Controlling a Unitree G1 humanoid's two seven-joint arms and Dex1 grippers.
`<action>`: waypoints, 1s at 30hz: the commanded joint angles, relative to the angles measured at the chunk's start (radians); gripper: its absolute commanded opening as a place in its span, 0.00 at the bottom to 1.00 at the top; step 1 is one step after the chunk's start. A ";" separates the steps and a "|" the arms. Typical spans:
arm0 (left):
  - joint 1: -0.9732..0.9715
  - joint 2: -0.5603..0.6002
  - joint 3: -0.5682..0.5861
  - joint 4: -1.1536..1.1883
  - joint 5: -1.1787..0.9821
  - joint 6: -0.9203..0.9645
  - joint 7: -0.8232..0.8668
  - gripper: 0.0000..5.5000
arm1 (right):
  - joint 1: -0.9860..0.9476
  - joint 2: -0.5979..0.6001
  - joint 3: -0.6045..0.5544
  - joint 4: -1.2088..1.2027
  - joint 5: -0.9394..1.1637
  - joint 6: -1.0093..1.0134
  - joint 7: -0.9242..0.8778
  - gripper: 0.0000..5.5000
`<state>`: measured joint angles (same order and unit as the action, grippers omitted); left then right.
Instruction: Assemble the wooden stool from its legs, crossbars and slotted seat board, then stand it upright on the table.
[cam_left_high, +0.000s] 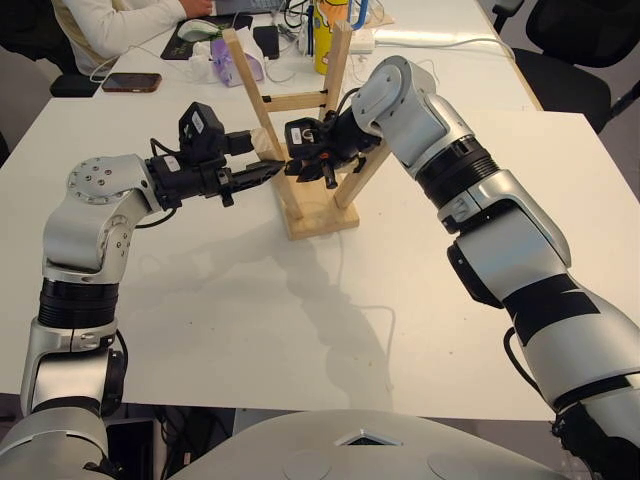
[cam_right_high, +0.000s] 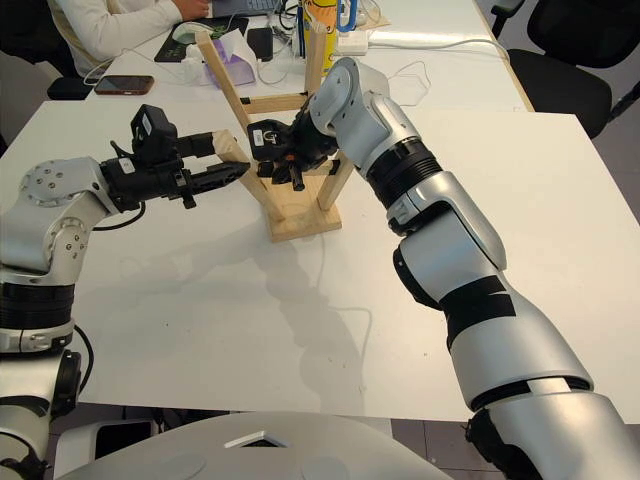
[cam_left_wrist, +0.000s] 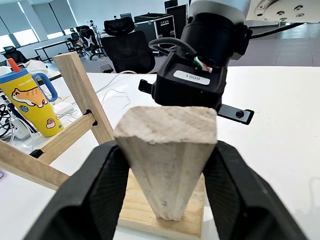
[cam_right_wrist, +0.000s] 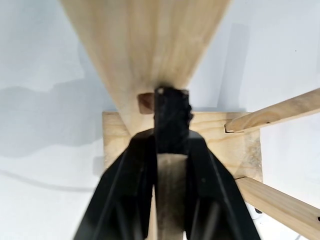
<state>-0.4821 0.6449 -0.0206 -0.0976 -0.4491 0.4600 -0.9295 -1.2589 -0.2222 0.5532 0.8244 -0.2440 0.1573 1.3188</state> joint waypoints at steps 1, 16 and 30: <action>-0.003 0.012 -0.005 0.026 0.037 0.005 0.010 0.40 | 0.016 -0.016 -0.019 -0.031 0.028 -0.001 0.079 0.09; 0.002 0.018 0.008 0.013 0.030 0.006 0.002 0.40 | 0.208 -0.037 0.135 -0.095 -0.137 0.056 -0.044 0.08; 0.060 0.012 0.074 -0.141 -0.003 0.043 0.071 0.40 | 0.444 -0.129 0.396 -0.271 -0.267 0.046 -0.054 0.09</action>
<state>-0.4271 0.6465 -0.0020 -0.1882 -0.4540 0.4832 -0.9245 -1.1222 -0.3038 0.6815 0.5134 -0.3114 0.2195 1.2416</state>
